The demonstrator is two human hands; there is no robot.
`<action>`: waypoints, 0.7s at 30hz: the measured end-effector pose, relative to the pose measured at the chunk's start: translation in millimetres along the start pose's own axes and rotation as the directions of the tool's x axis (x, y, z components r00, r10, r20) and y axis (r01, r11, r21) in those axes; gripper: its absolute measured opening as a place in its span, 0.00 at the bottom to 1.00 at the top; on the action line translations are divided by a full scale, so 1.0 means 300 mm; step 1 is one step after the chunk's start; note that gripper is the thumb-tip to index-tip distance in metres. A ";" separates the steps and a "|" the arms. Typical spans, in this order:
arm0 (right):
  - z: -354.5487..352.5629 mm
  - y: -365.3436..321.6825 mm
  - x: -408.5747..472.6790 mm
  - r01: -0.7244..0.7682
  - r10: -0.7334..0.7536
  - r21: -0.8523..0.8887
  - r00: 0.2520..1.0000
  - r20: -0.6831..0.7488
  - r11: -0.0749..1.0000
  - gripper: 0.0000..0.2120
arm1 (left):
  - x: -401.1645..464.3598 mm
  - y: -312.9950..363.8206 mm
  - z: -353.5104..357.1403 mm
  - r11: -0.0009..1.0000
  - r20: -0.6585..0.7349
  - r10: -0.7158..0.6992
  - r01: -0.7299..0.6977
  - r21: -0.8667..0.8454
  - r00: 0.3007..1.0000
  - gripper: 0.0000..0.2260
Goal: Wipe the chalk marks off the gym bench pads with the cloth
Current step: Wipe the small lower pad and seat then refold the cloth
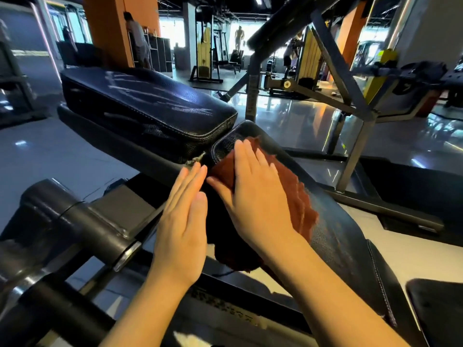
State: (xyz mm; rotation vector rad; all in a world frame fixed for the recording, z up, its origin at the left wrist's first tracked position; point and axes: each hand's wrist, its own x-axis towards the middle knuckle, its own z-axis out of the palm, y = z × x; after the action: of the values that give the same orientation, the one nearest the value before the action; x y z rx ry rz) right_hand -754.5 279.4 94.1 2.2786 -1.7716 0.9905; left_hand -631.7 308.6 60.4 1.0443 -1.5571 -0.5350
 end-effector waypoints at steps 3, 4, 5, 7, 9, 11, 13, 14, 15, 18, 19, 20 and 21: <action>0.002 -0.015 0.032 0.065 -0.065 0.011 0.998 -0.008 0.998 0.37 | -0.003 0.007 -0.015 0.999 0.005 -0.040 0.040 -0.017 0.999 0.17; -0.002 0.007 0.016 0.082 -0.082 0.021 0.997 0.002 0.996 0.38 | -0.004 0.008 -0.016 0.999 0.011 -0.030 0.030 0.010 0.999 0.17; -0.008 0.036 -0.012 0.088 -0.088 0.026 0.996 0.016 0.996 0.39 | -0.005 0.007 -0.017 0.999 0.022 -0.017 0.016 0.048 1.000 0.17; -0.021 0.107 -0.105 0.051 -0.051 0.011 0.998 0.037 0.999 0.42 | -0.007 -0.002 -0.017 0.992 0.043 0.002 -0.008 0.123 0.999 0.19; -0.041 0.176 -0.211 -0.021 0.021 0.019 1.000 0.015 1.000 0.43 | -0.008 -0.013 -0.017 0.987 0.045 0.010 -0.017 0.159 0.999 0.20; -0.054 0.225 -0.299 -0.103 0.104 0.055 0.995 -0.009 0.993 0.43 | -0.007 -0.018 -0.017 0.985 0.054 0.012 -0.021 0.171 0.998 0.22; -0.054 0.248 -0.336 -0.122 0.124 0.067 0.992 -0.030 0.990 0.42 | -0.006 -0.023 -0.015 0.985 0.057 0.013 -0.022 0.170 0.998 0.24; -0.051 0.243 -0.332 -0.117 0.119 0.061 0.992 -0.032 0.991 0.42 | -0.006 -0.026 -0.014 0.986 0.054 0.015 -0.024 0.168 0.998 0.24; -0.045 0.231 -0.315 -0.112 0.113 0.052 0.993 -0.031 0.992 0.43 | -0.005 -0.027 -0.012 0.987 0.052 0.015 -0.024 0.160 0.999 0.24; -0.022 0.152 -0.204 -0.091 0.092 0.030 0.995 -0.038 0.995 0.42 | -0.005 -0.027 -0.008 0.994 0.042 0.013 -0.018 0.110 0.999 0.23; -0.010 0.117 -0.156 -0.075 0.076 0.029 0.996 -0.047 0.997 0.40 | -0.005 -0.027 -0.009 0.995 0.041 0.014 -0.018 0.096 0.999 0.22; 0.000 0.080 -0.107 -0.055 0.056 0.022 0.997 -0.060 0.998 0.40 | -0.002 -0.026 -0.010 0.997 0.038 0.012 -0.015 0.081 0.999 0.21; 0.006 0.048 -0.070 -0.042 0.043 0.016 0.996 -0.075 0.999 0.39 | -0.002 -0.022 -0.011 0.997 0.043 0.005 -0.008 0.075 0.999 0.21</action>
State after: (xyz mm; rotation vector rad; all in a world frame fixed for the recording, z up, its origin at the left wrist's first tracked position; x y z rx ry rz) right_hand -769.1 291.6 76.8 2.1895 -1.7964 1.0840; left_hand -626.5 306.4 55.8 1.0908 -1.6284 -0.5001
